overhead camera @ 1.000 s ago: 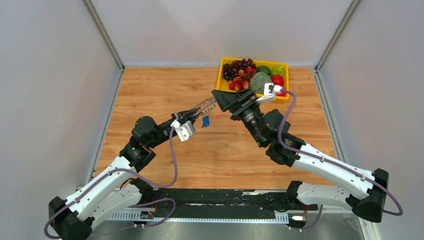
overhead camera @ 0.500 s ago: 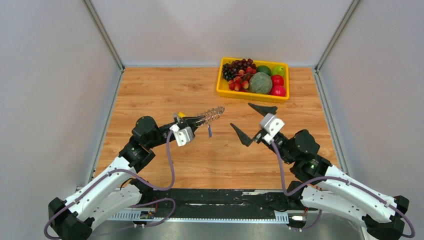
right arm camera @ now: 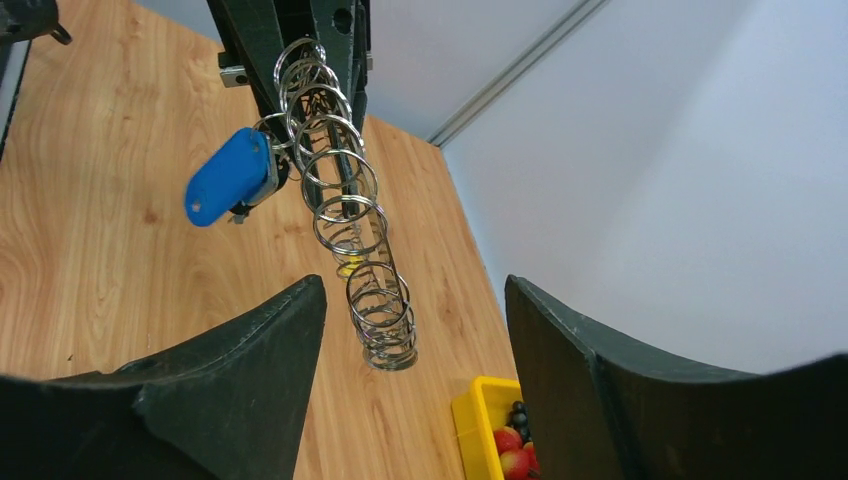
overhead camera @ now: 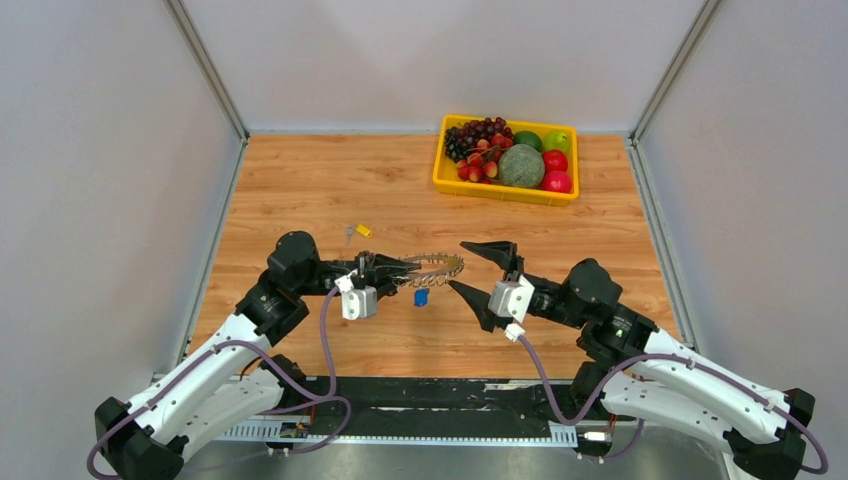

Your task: Remove the keys from the keyring

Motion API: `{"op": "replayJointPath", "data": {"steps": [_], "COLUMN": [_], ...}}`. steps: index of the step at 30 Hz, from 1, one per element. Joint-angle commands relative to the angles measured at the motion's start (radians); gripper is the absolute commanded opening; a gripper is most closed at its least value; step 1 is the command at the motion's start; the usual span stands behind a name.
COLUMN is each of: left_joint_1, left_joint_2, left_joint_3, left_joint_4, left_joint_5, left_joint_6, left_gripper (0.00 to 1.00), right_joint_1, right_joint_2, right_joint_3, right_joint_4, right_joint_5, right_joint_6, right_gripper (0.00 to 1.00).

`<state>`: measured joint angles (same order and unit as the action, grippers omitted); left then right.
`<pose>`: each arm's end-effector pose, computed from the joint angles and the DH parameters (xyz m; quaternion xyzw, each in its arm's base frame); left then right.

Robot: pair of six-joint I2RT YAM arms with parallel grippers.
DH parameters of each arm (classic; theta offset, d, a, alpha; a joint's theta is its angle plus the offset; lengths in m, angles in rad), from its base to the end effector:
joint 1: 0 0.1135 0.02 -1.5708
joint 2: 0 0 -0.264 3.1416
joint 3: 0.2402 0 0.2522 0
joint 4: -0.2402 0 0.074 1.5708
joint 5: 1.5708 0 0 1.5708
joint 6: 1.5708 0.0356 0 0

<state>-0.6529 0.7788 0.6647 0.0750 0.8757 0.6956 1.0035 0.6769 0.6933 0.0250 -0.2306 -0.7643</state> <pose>0.1256 -0.1305 0.3269 0.6371 0.3265 -0.2921 0.6341 0.0827 0.1450 0.3474 -0.5844 0.3719 0.1646 0.7022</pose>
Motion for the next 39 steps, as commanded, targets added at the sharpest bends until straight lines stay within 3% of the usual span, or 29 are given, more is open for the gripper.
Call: {"op": "replayJointPath", "data": {"steps": [1,13,14,16,18,19,20,22,28,31,35,37,39], "left_joint_1": [0.0,0.001,0.0,0.0,0.0,-0.001,0.0,0.0,-0.001,0.0,-0.001,0.001,0.0], "left_joint_2": [0.0,0.011,0.012,0.014,0.012,0.012,0.012,0.012,0.008,0.024,0.027,0.021,0.016], "left_joint_3": [0.063,0.058,0.057,0.051,0.039,0.03,0.025,0.015,-0.026,-0.01,0.027,0.027,0.032], "left_joint_4": [0.012,0.05,0.053,0.069,0.121,0.136,0.165,0.192,0.347,0.389,0.352,0.356,0.336], "left_joint_5": [0.114,0.098,0.093,0.081,0.059,0.041,0.032,0.015,-0.125,-0.35,-0.588,-0.651,-0.62], "left_joint_6": [0.054,0.011,0.003,-0.02,-0.061,-0.085,-0.1,-0.128,-0.297,-0.518,-0.672,-0.716,-0.715], "left_gripper": [0.0,0.0,0.01,0.09,0.34,0.43,0.74,0.97,1.0,1.0,1.0,1.0,1.0], "right_joint_1": [-0.004,-0.004,-0.004,-0.004,-0.004,-0.003,-0.004,-0.005,-0.006,-0.006,-0.006,-0.006,-0.005], "right_joint_2": [0.008,0.14,0.15,0.166,0.177,0.181,0.184,0.185,0.163,0.138,0.116,0.106,0.095], "right_joint_3": [0.02,0.06,0.064,0.07,0.069,0.069,0.07,0.071,0.055,0.027,0.0,-0.005,-0.014], "right_joint_4": [-0.005,-0.005,-0.005,-0.005,-0.004,-0.002,0.0,0.007,0.104,0.185,0.293,0.337,0.371], "right_joint_5": [-0.099,-0.18,-0.181,-0.174,-0.144,-0.12,-0.087,-0.02,0.192,0.297,0.391,0.41,0.385], "right_joint_6": [-0.036,-0.041,-0.042,-0.052,-0.064,-0.066,-0.065,-0.062,-0.029,-0.015,0.013,0.038,0.053], "right_gripper": [0.69,0.41,0.36,0.14,0.0,0.0,0.0,0.0,0.0,0.0,0.0,0.0,0.0]}}
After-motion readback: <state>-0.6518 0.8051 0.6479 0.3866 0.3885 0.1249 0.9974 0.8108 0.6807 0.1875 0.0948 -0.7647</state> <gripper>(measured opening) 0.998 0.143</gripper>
